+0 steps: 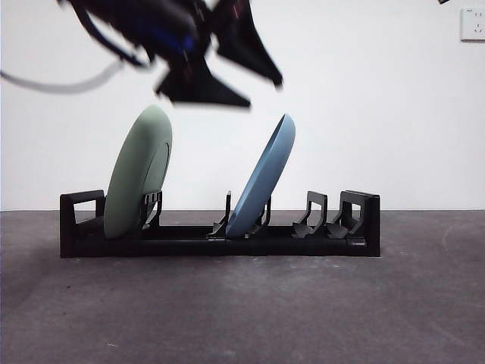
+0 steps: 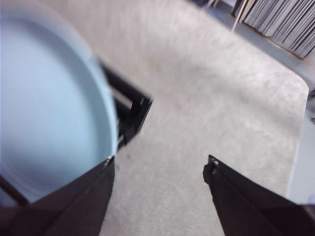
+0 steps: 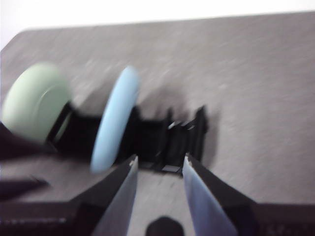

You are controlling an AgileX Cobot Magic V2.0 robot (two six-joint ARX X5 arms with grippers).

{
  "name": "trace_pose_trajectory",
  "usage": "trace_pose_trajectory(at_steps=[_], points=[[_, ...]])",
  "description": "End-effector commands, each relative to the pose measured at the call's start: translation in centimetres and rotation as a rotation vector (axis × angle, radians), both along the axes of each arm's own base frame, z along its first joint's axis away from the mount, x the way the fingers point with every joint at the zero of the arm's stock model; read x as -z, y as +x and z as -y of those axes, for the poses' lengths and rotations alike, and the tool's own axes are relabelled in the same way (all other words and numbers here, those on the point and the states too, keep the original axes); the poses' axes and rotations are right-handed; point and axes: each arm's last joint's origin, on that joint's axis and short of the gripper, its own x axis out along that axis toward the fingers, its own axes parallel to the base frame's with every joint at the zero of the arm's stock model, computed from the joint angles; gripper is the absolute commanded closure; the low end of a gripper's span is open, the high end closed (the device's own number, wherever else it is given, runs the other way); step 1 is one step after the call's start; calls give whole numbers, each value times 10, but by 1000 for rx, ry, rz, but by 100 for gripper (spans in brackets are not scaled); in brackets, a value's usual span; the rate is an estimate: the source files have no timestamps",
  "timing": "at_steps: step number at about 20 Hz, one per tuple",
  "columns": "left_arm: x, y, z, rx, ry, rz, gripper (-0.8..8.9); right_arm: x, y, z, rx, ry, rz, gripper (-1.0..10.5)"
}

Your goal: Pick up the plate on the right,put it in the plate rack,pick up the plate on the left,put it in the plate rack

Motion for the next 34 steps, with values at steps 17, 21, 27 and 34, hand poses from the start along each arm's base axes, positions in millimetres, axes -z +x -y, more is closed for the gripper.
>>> trace_pose_trajectory(at_steps=[17, 21, 27, 34], points=[[-86, -166, -135, -484, 295, 267, 821, 59, -56, 0, -15, -63, 109, 963], [-60, -183, -146, -507, 221, 285, 821, 95, -78, 4, -8, -35, 185, 962], [-42, -185, -147, -492, 248, 173, 817, 105, -79, 5, 50, 11, 111, 940], [-38, -177, -141, -480, 286, 139, 817, 105, -79, 5, 53, 10, 112, 940]])
